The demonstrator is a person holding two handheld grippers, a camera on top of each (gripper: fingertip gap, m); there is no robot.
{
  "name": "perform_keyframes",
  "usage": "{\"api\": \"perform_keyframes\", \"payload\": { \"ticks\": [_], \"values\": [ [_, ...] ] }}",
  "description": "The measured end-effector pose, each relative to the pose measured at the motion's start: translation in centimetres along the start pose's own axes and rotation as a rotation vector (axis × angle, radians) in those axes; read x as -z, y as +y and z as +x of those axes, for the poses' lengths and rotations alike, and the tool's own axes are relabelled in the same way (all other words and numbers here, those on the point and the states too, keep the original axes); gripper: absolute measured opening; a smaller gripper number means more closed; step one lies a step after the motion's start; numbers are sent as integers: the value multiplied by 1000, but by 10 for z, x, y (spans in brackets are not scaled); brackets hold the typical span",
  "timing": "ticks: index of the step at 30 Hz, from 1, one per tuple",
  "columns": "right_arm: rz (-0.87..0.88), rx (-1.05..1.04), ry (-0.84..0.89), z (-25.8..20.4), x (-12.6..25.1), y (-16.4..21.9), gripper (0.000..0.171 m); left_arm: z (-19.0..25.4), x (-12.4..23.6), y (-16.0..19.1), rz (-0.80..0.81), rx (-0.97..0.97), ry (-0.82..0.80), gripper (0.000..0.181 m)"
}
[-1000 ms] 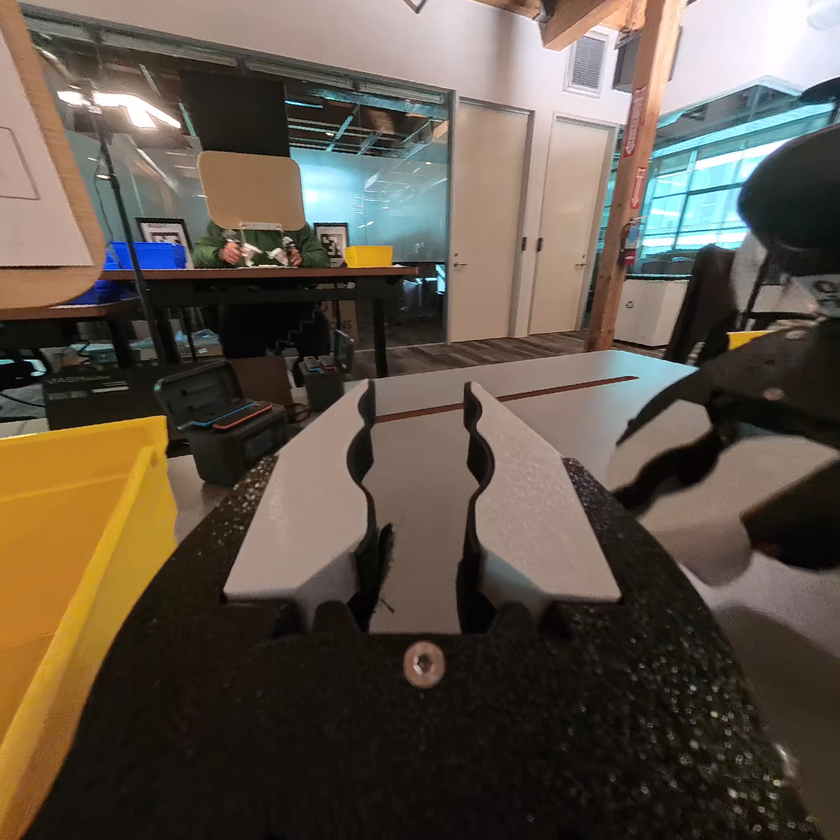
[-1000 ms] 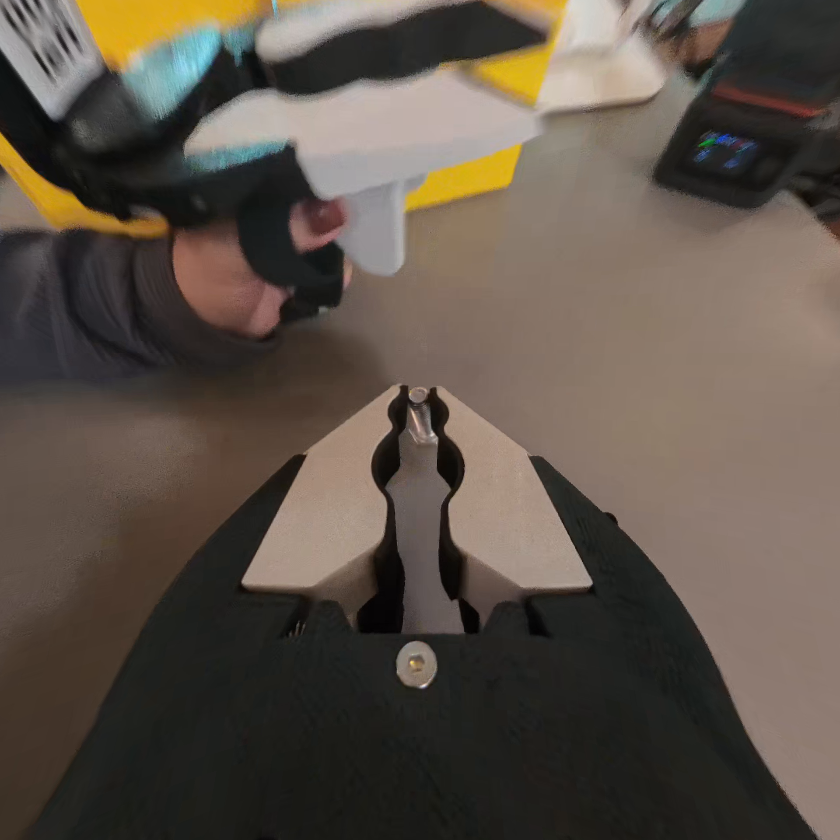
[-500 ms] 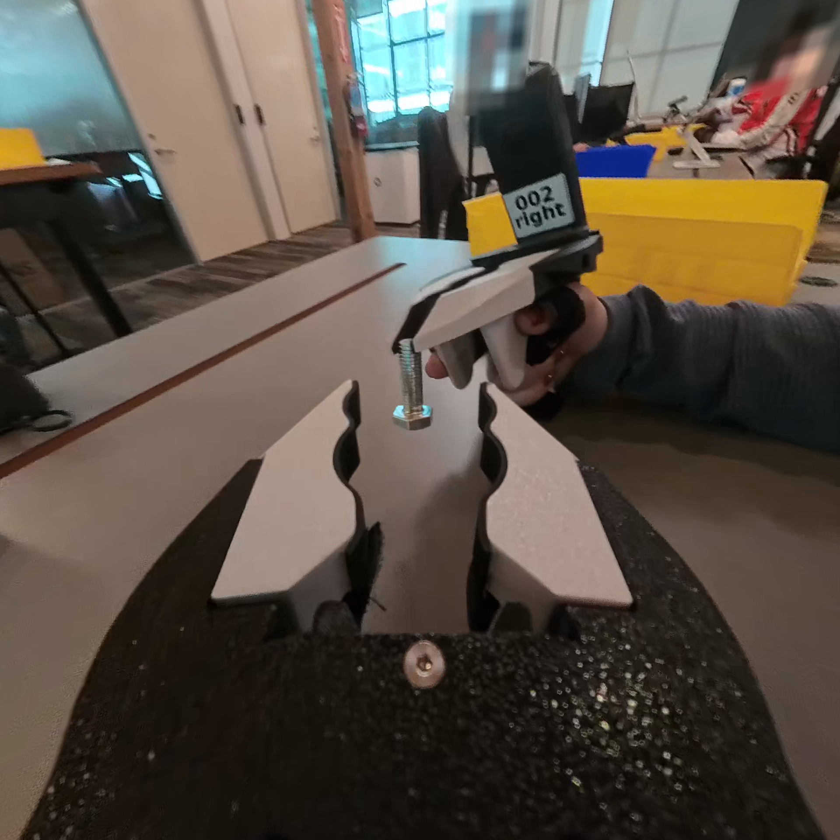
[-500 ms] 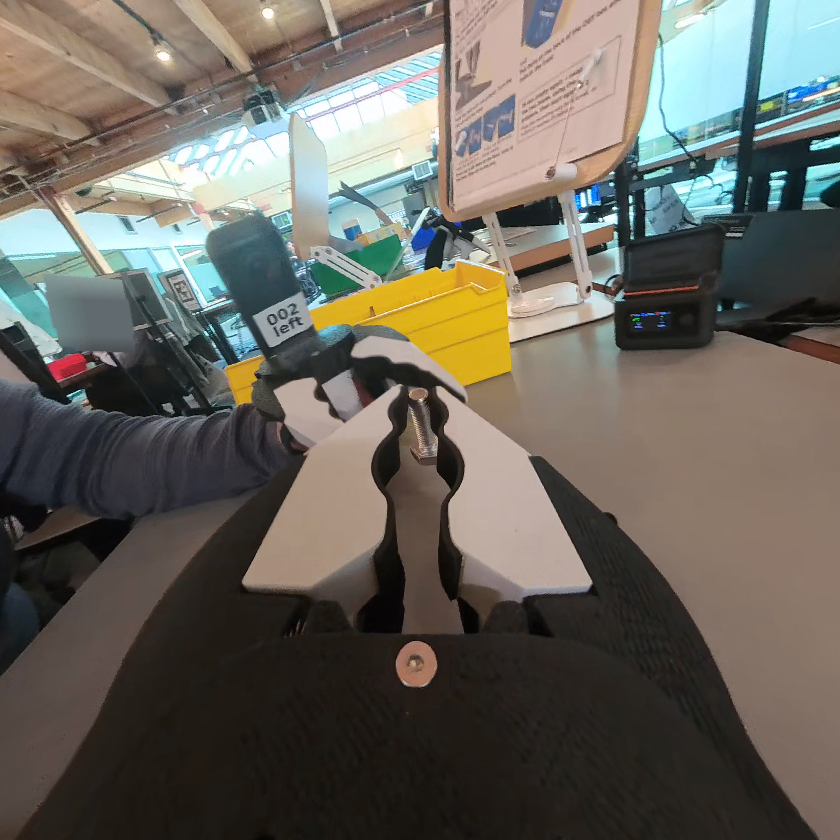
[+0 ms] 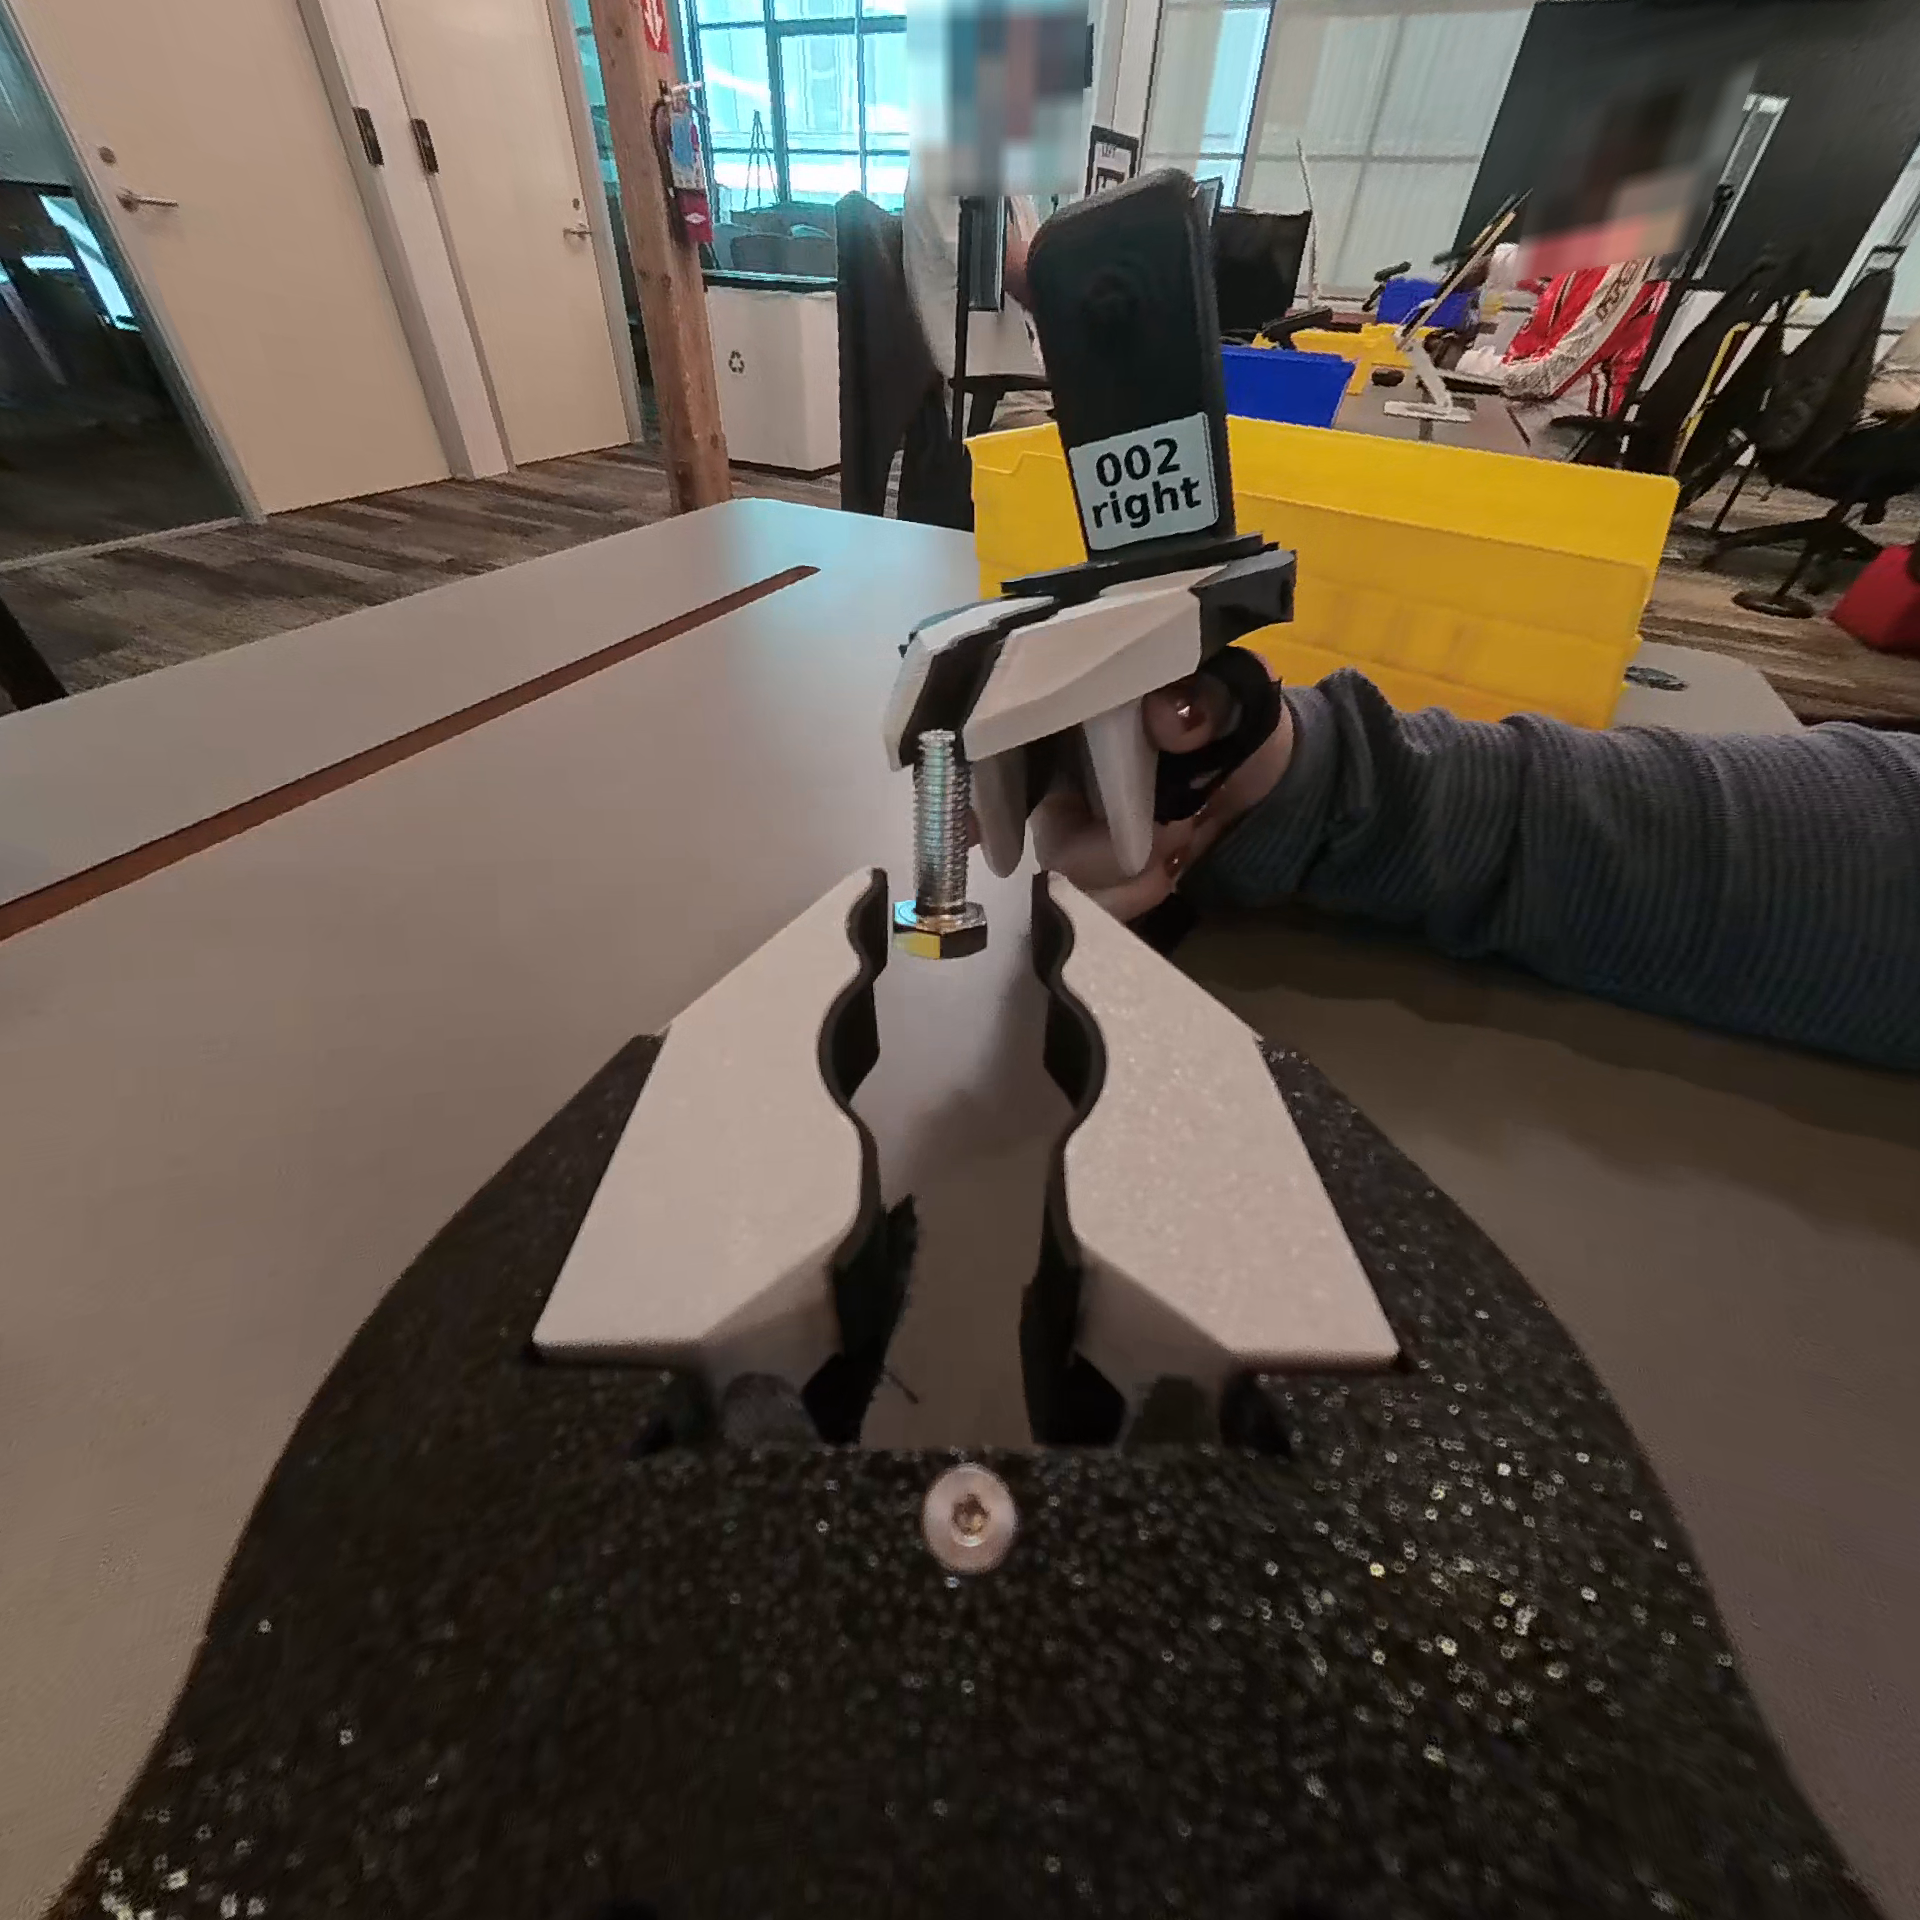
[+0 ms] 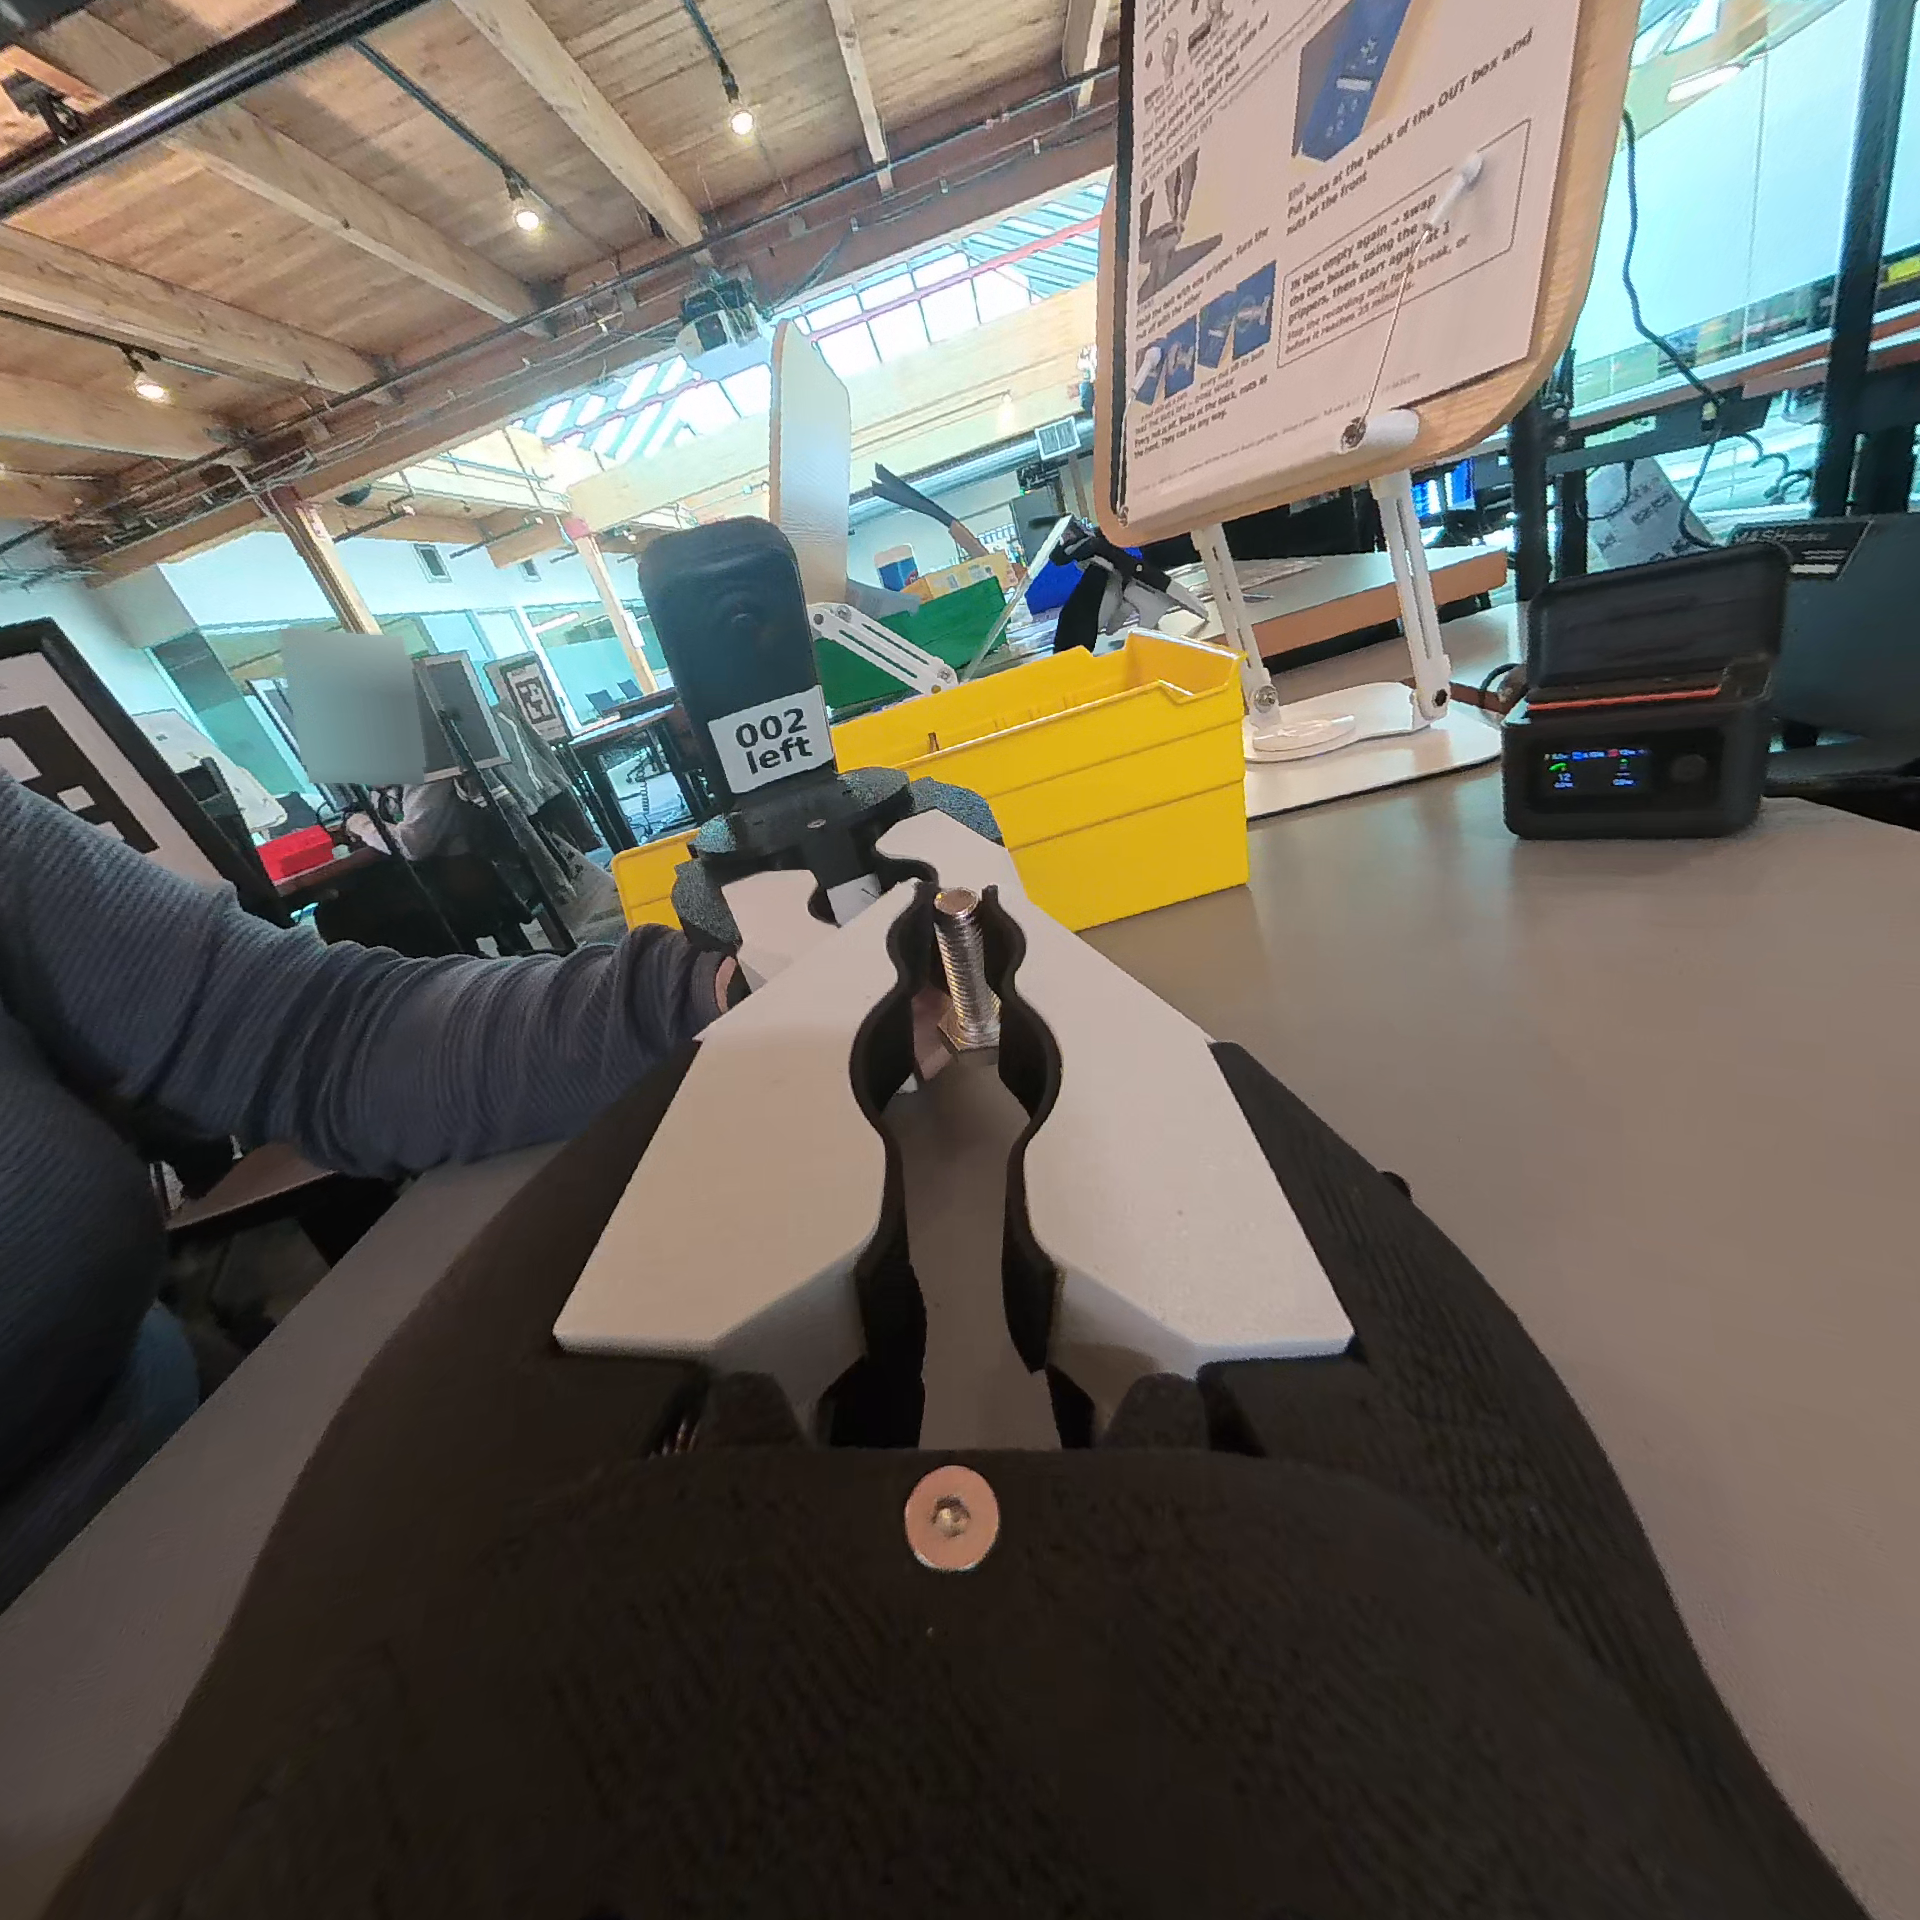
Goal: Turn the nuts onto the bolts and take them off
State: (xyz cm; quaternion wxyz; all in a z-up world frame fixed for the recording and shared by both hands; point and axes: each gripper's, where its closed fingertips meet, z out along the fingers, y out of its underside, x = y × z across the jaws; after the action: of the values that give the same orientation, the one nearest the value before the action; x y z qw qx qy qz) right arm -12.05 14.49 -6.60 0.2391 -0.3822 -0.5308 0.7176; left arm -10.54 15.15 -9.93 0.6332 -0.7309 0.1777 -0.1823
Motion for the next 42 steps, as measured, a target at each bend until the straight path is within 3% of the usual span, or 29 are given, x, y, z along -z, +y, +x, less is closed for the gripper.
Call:
{"api": "perform_keyframes", "payload": {
  "ticks": [12, 16, 20, 28, 35, 42],
  "values": [
    [31, 8, 11, 2, 0, -3, 8, -5, -2, 3, -19, -2, -46, 16],
    [118, 46, 152, 15, 9, -14, 40, -25, 8, -7, 61, 47, -152, 16],
    [117, 157, 345, 18, 19, -13, 42, -38, 19, -17, 149, 84, -216, 16],
    [-247, 137, 315, -26, 7, 46, 44, -31, 19, -21, 170, -21, -224, 16],
    [-606, 214, 375, -24, 8, 97, 45, -29, 19, -21, 171, -31, -220, 16],
    [-780, 312, 383, -25, 9, 121, 41, -28, 19, -21, 170, -33, -216, 16]
  ]
}}
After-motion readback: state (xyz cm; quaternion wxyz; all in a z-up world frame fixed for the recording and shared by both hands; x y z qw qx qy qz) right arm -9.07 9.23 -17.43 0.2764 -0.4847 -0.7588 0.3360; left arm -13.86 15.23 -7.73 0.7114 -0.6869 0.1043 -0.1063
